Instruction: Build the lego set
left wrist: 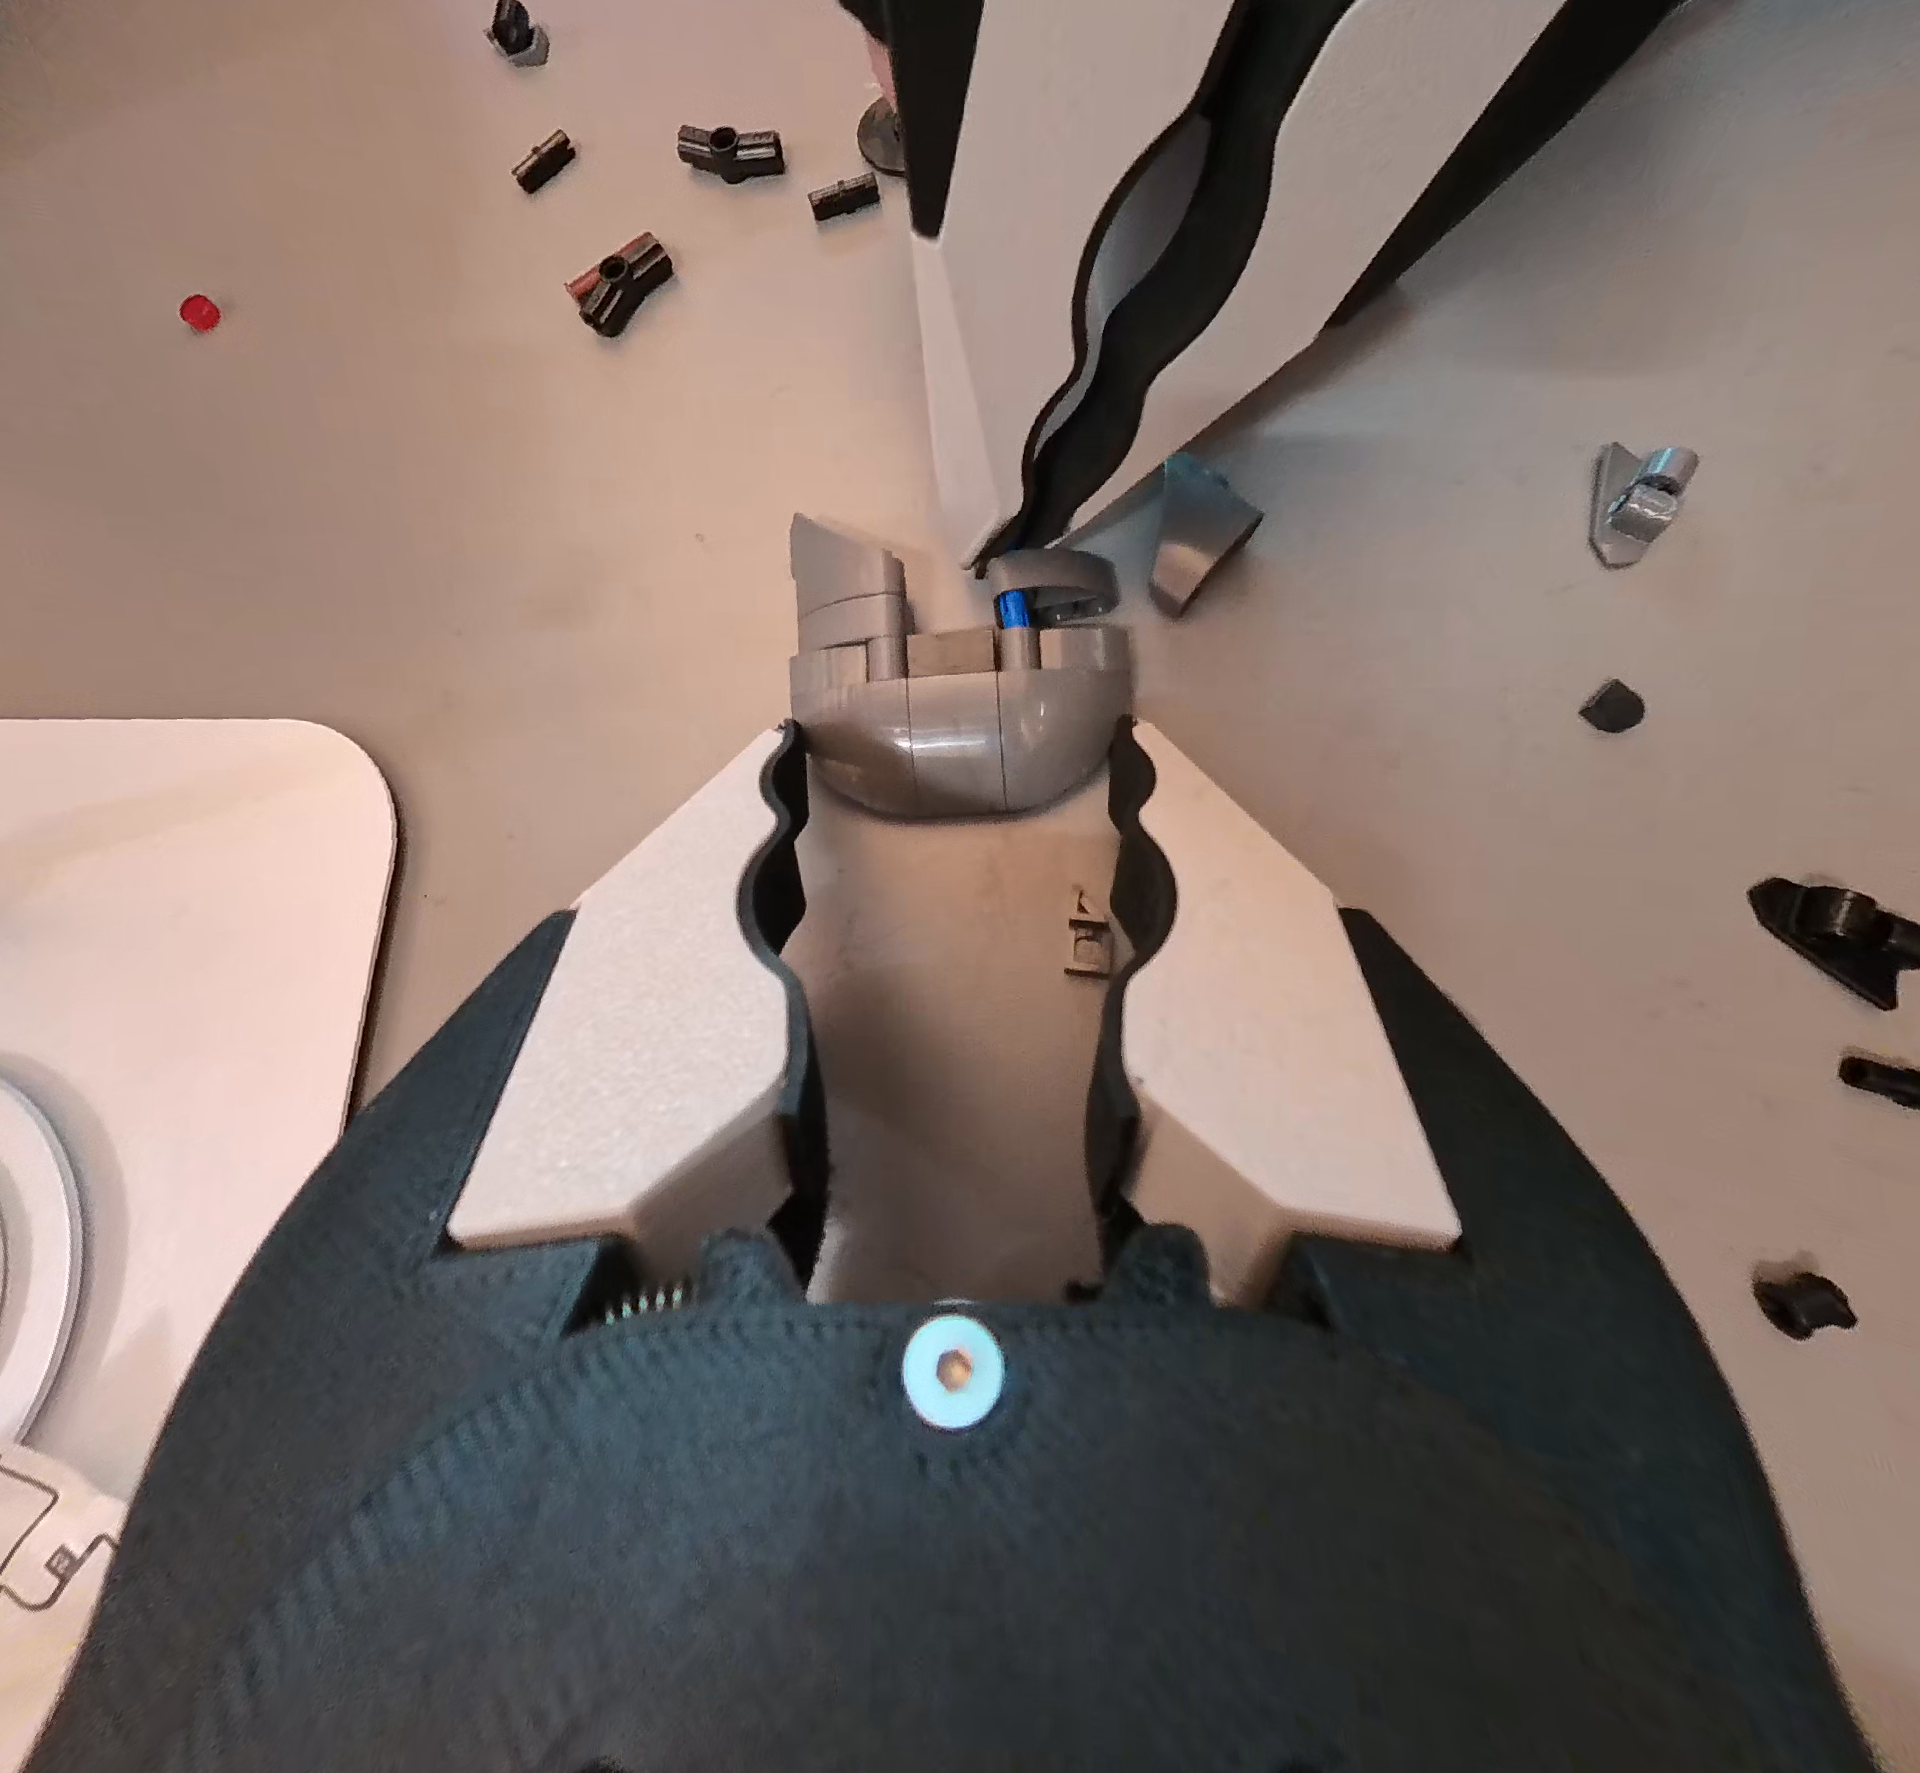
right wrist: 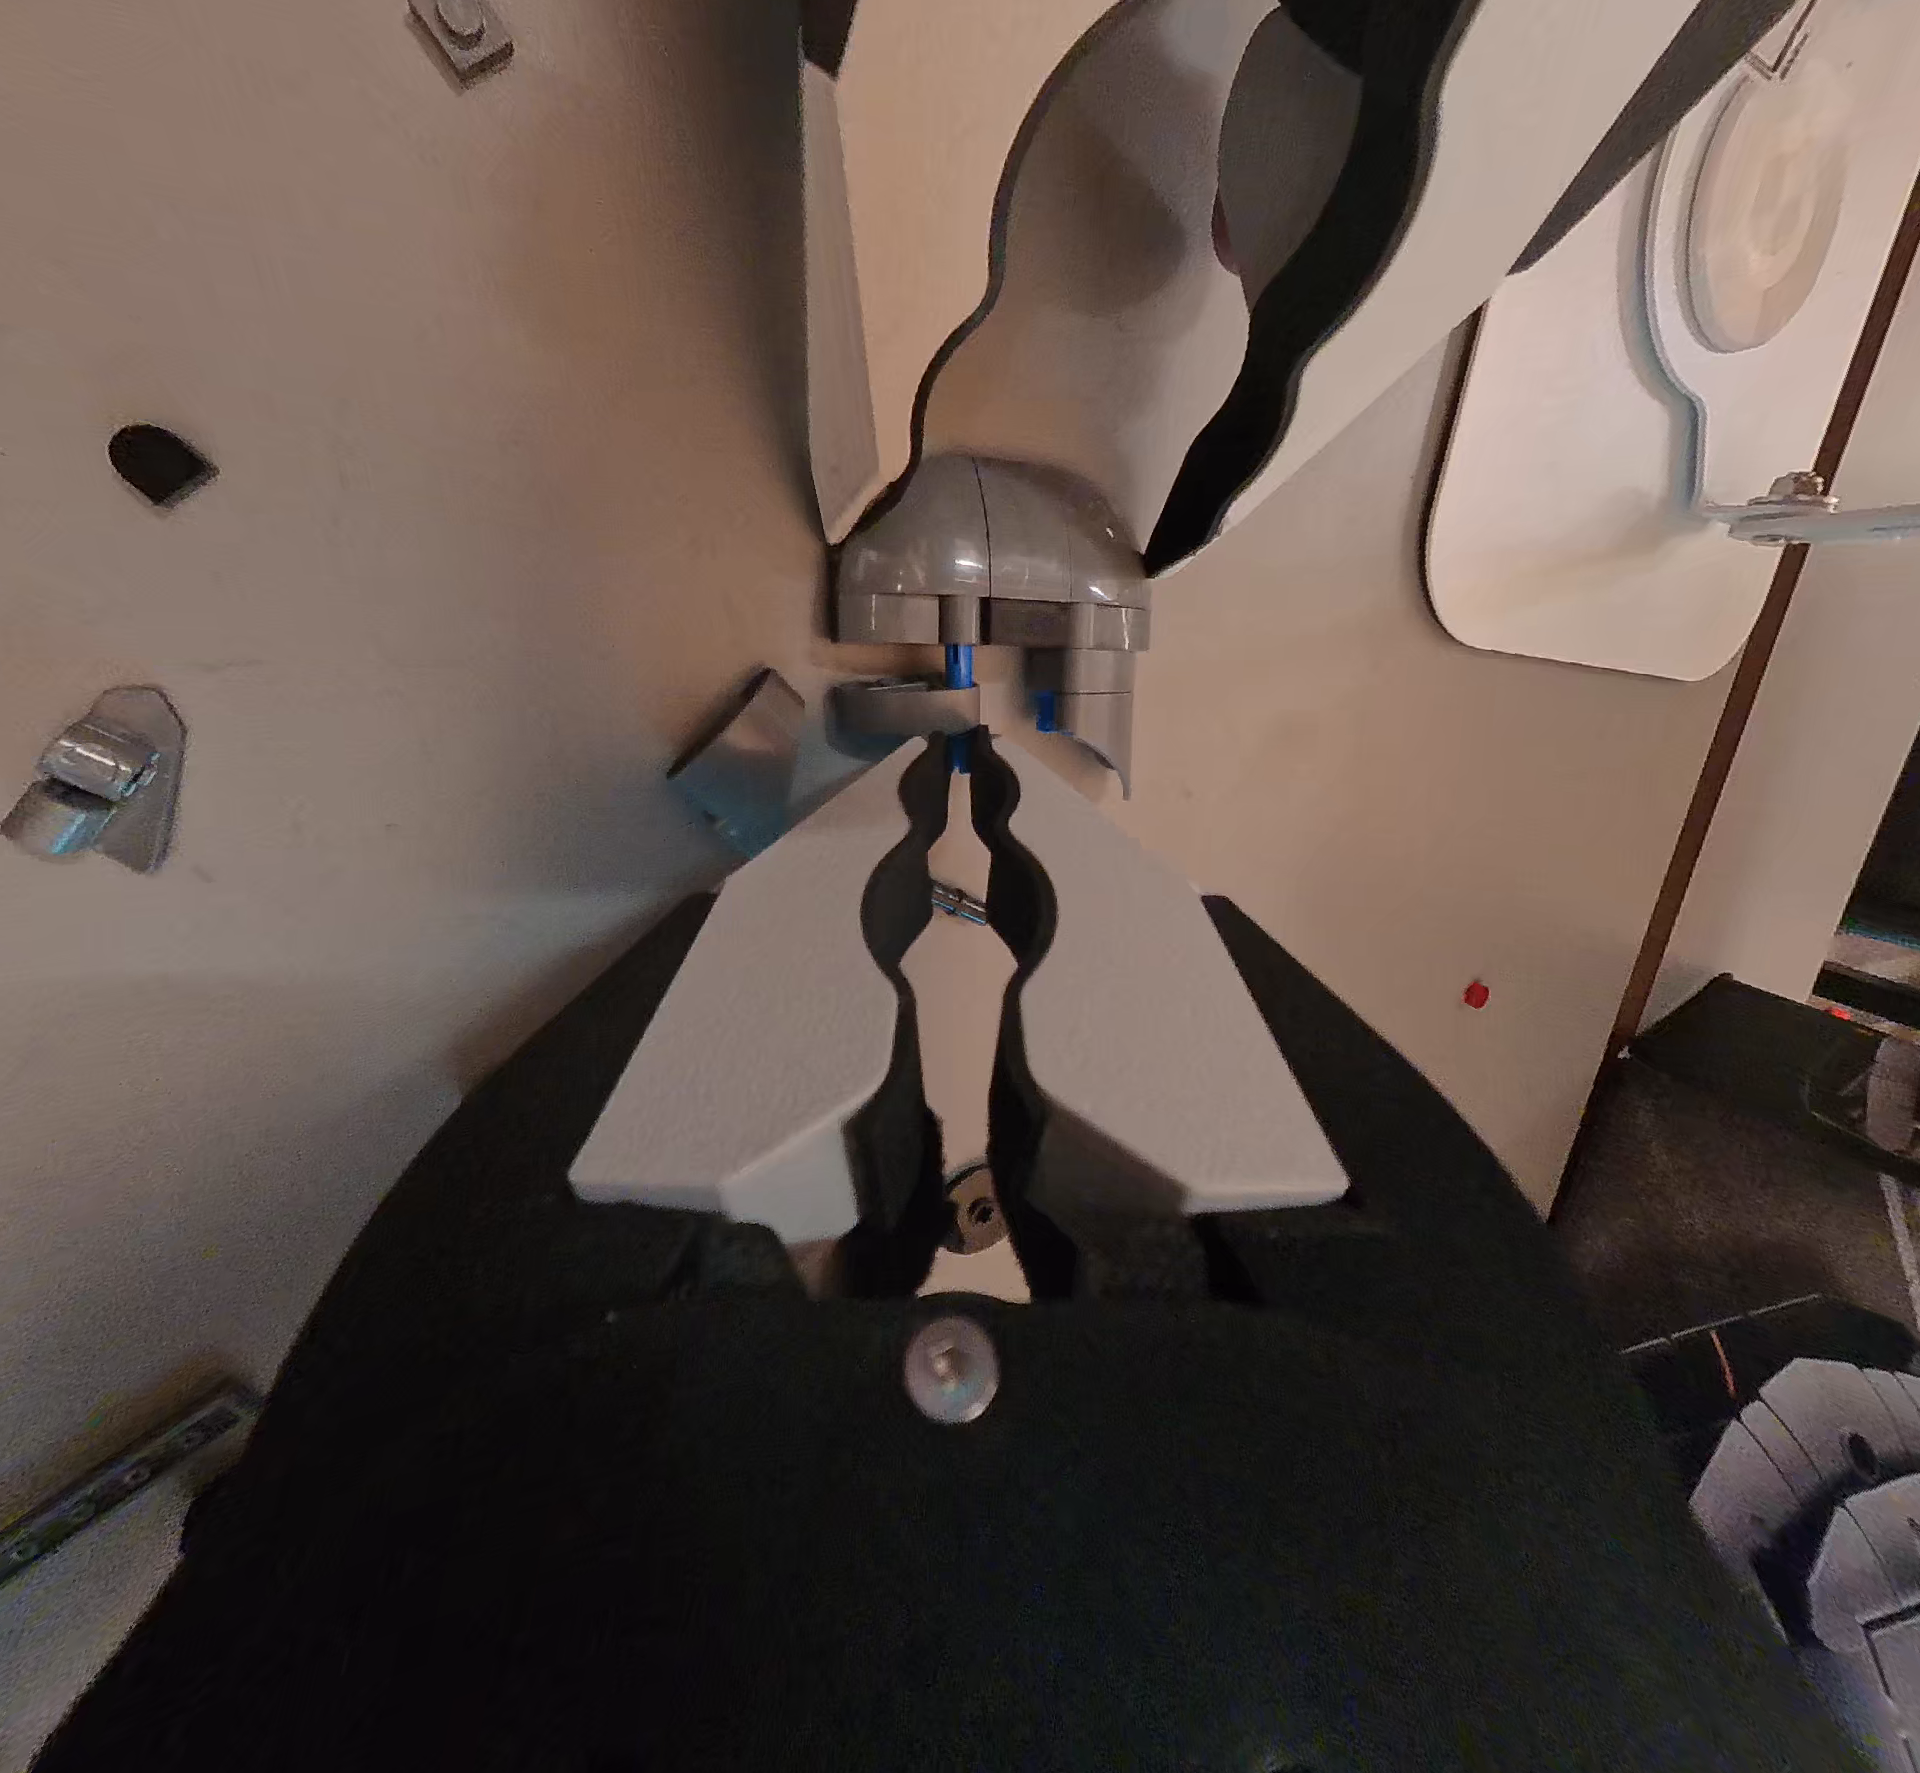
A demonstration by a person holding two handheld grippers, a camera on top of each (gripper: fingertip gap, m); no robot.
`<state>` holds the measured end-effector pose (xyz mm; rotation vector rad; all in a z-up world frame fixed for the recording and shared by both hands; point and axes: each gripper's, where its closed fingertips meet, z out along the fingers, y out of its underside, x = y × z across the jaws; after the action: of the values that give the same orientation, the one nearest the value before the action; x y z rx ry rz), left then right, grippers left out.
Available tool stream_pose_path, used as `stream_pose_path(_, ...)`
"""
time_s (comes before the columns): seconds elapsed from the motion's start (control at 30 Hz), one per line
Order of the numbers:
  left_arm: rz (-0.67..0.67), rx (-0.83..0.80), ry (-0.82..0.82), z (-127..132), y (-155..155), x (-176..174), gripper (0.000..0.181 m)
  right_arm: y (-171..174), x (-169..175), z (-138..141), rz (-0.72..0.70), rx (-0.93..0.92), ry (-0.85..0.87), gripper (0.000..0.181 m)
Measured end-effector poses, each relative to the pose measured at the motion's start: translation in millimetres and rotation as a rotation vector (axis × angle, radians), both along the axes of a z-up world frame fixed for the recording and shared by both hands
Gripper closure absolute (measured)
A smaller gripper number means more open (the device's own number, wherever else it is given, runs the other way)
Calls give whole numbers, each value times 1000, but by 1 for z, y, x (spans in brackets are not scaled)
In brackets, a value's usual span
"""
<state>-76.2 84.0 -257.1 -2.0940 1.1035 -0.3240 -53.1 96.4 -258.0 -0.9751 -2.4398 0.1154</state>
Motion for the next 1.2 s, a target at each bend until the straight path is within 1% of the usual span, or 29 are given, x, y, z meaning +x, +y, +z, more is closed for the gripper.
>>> stream_pose_path(0.17,-1,-9,2,-1,-1,2,124,-7,-2,1,-20,-48,-6,180)
stream_pose_path(0.43,1,-7,9,0,-1,0,124,-6,-3,1,-61,-105,4,180)
stream_pose_path(0.5,6,-4,7,0,0,0,125,-1,-2,2,-76,-115,19,177)
stream_pose_path(0.53,6,-4,7,0,0,0,125,4,-2,5,-91,-108,29,169)
stream_pose_path(0.57,4,-7,9,0,-1,0,125,7,-1,8,-100,-113,45,166)
stream_pose_path(0.63,0,-11,14,0,-3,-2,125,10,3,17,-111,-160,72,167)
stream_pose_path(0.7,-1,-14,13,0,-4,-3,124,19,8,23,-133,-167,93,168)
stream_pose_path(0.77,-3,-16,15,0,-5,-3,124,29,14,25,-161,-161,105,168)
stream_pose_path(0.9,-6,-18,15,0,-7,-4,124,37,24,24,-182,-185,104,171)
stream_pose_path(1.1,9,-20,15,1,-7,-8,122,27,30,24,-155,-241,91,171)
stream_pose_path(1.2,16,-33,0,0,-7,-8,121,9,31,22,-108,-310,65,169)
